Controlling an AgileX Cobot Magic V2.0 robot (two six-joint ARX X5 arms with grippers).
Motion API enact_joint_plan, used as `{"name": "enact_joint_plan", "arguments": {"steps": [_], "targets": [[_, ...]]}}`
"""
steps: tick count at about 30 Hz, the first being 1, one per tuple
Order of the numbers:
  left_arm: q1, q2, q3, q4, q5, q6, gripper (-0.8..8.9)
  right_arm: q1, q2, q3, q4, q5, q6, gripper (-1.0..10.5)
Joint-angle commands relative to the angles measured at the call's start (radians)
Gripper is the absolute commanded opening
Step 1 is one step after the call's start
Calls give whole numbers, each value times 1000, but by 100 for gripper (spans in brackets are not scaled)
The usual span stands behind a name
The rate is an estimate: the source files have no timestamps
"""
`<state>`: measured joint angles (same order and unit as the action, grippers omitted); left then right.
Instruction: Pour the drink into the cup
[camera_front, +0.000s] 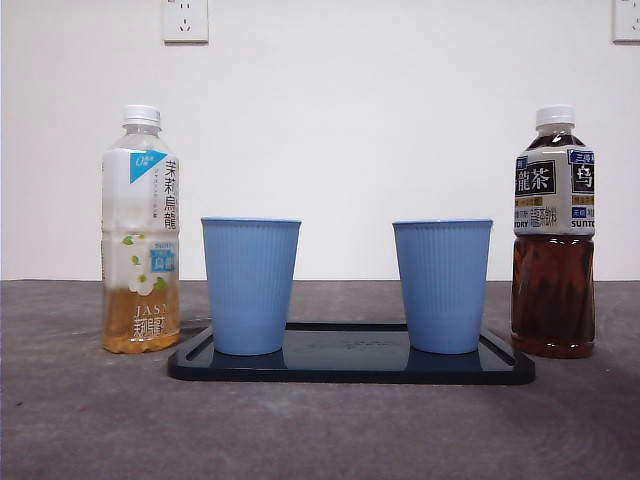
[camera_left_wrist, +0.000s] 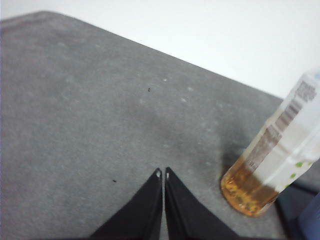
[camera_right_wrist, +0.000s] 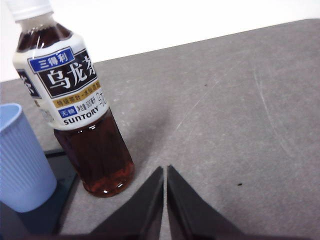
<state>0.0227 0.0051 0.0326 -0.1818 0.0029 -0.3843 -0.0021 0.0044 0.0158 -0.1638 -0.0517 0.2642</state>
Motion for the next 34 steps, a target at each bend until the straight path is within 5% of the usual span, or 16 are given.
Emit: {"name": "enact_joint_plan", "arguments": {"steps": [1,11,17,34], "targets": [[2,-2,5,-5,3,-101,7,-1,-1,3,12,-14,76,7],[2,22,191,-47,51,-128,10,-1,0,159,28,-27,100,7],[2,113,378,-154,63,-43,10,-1,52,309,-5,-27,83,7],[-2,489,756,-551,390,301,10,0,443,723,-529,-267,-199,7]]}}
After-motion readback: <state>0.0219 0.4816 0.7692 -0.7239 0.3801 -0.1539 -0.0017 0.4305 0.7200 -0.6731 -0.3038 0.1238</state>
